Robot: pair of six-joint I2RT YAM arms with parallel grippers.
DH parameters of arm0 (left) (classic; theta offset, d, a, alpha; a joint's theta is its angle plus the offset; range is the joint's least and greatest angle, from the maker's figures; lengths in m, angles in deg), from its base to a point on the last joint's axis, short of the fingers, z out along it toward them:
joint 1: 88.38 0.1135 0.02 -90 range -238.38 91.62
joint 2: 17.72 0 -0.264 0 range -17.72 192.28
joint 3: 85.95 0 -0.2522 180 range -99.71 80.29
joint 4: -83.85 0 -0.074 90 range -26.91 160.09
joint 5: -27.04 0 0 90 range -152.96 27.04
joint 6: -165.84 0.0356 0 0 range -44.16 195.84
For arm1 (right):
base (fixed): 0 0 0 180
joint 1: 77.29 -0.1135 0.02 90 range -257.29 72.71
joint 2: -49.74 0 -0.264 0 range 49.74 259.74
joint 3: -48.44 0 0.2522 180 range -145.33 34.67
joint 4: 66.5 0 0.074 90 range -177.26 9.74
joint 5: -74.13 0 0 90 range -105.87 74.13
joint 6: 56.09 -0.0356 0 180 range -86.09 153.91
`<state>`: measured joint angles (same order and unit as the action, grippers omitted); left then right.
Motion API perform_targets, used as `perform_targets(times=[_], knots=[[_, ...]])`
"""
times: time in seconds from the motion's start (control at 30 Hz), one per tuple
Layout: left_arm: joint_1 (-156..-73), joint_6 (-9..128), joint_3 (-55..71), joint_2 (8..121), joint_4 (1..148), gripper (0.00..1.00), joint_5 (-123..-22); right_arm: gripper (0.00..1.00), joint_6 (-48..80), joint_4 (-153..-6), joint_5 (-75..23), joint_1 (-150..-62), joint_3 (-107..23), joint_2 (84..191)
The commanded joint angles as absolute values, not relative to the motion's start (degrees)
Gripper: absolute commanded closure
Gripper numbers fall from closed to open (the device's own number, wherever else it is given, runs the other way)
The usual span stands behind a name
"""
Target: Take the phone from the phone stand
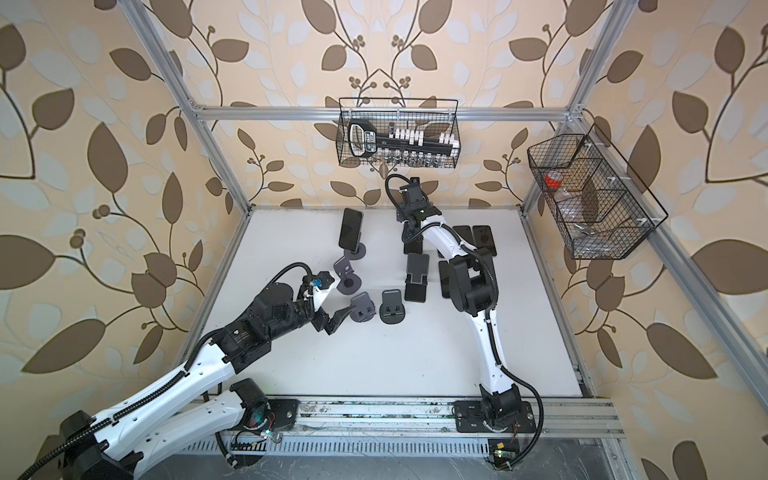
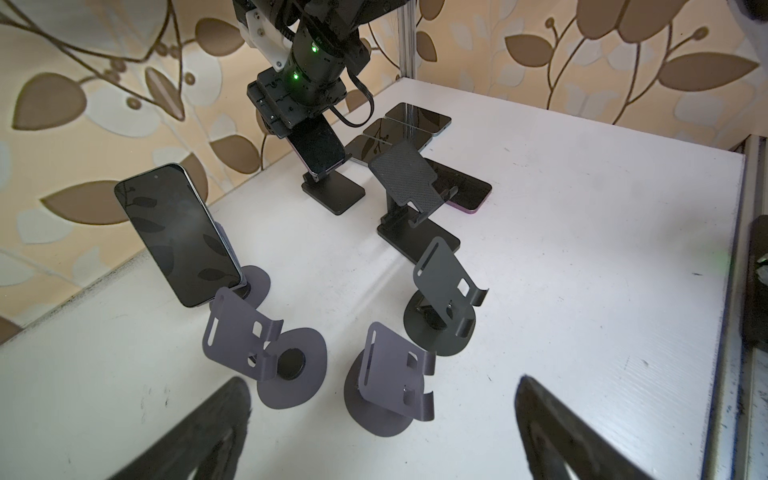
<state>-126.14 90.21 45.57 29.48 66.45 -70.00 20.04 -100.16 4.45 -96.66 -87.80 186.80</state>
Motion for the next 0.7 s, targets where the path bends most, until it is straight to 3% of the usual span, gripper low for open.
perform_targets(times=[0.0, 0.67], knots=[[-125.51, 90.80, 45.72, 28.32, 67.02, 0.01, -69.48, 0.18, 19.93, -99.51, 3.96, -96.92, -89.51, 187.91], [-125.27, 90.71, 45.70, 28.07, 67.19, 0.01, -69.71, 0.27, 20.29, -98.37, 3.29, -96.85, -89.09, 186.76]])
